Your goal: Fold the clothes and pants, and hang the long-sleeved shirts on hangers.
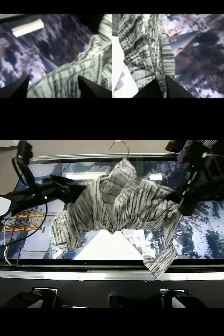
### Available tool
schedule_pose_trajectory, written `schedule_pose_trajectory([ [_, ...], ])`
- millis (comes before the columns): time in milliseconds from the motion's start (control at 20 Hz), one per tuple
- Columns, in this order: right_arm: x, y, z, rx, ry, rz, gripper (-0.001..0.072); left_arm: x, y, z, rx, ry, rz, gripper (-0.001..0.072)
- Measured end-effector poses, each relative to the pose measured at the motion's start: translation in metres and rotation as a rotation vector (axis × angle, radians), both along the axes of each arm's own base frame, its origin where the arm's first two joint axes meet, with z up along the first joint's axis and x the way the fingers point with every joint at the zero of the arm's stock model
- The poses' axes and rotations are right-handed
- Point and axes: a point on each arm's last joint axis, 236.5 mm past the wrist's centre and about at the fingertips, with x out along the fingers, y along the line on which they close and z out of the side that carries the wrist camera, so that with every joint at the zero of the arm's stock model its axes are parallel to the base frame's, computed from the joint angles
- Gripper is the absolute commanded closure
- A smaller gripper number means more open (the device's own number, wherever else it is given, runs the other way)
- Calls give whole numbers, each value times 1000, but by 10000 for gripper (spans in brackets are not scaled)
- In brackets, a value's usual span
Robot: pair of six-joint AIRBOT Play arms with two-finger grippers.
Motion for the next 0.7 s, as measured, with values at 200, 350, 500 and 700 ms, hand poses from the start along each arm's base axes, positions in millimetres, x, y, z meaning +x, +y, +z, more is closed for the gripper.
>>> schedule_pose_trajectory([
  [200, -9, -47, 37, 33, -71, -367, 688, 15, 19, 33, -172, -12, 143, 22],
  [350, -30, -83, 64, 47, -141, -587, 688, 14, 26, 50, -233, -29, 178, 22],
  [500, -56, -117, 83, 24, -209, -749, 689, 12, 30, 58, -260, -39, 190, 22],
  [700, -86, -175, 116, 99, -333, -1085, 690, 11, 31, 63, -276, -42, 197, 22],
])
